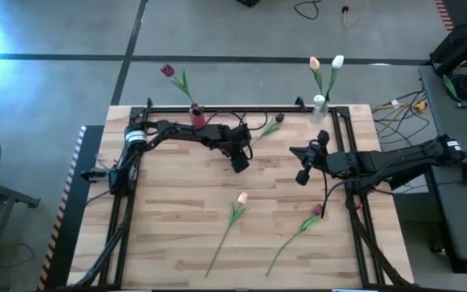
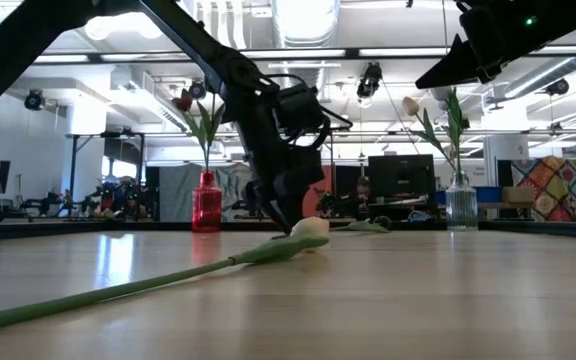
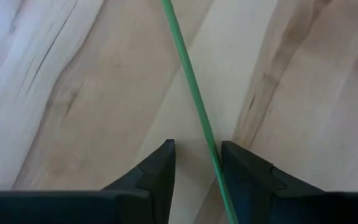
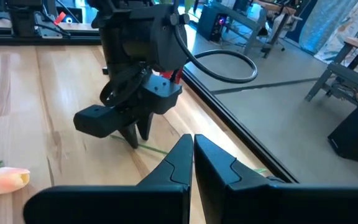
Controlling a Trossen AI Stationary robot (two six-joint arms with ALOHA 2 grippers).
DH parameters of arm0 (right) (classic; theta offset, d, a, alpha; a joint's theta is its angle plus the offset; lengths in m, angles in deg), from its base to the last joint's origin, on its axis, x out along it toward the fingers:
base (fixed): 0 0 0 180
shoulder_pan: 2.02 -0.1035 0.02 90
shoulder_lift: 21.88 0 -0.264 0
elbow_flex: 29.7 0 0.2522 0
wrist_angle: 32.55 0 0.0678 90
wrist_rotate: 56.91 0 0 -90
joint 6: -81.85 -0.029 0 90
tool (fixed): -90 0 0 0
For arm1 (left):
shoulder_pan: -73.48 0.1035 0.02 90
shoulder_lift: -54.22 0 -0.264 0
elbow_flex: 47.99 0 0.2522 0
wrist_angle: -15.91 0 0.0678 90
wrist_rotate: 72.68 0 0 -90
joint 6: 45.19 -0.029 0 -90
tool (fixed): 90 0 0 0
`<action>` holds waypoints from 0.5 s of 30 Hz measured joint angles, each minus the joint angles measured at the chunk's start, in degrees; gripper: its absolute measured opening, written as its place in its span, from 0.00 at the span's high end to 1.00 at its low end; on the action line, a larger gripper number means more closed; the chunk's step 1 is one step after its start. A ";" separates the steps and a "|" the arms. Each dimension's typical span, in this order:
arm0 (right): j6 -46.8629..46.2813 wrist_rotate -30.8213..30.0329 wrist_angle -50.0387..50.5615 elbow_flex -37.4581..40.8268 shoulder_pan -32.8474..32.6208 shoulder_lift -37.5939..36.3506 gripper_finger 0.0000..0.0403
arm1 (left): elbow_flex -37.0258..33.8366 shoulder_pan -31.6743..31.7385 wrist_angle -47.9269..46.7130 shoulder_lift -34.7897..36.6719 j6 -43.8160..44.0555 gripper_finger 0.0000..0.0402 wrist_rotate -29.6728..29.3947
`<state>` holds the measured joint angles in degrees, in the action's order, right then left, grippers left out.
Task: Sort flowers into vase by color
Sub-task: Put the black tulip into the red vase
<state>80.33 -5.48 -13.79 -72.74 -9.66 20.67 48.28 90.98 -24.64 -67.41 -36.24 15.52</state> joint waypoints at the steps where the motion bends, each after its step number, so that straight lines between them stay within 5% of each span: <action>1: 0.02 0.00 -0.02 0.00 0.00 0.00 0.98 | 0.02 -0.03 -0.23 -0.05 0.07 0.71 0.02; 5: 0.00 0.00 -0.02 0.00 0.00 0.00 0.98 | 0.19 -0.24 -1.86 -0.30 -0.95 0.73 0.02; 11: -1.95 -0.02 -0.05 0.11 0.02 0.33 0.98 | 0.10 -1.45 -5.17 0.21 -5.78 0.96 0.23; 15: -3.45 0.00 0.05 0.26 0.00 1.87 0.98 | -0.05 -1.99 -7.27 0.89 -7.12 0.99 -0.31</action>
<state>76.88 -5.48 -13.74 -72.48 -9.66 22.53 48.23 88.99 -31.91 -66.52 -43.36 15.22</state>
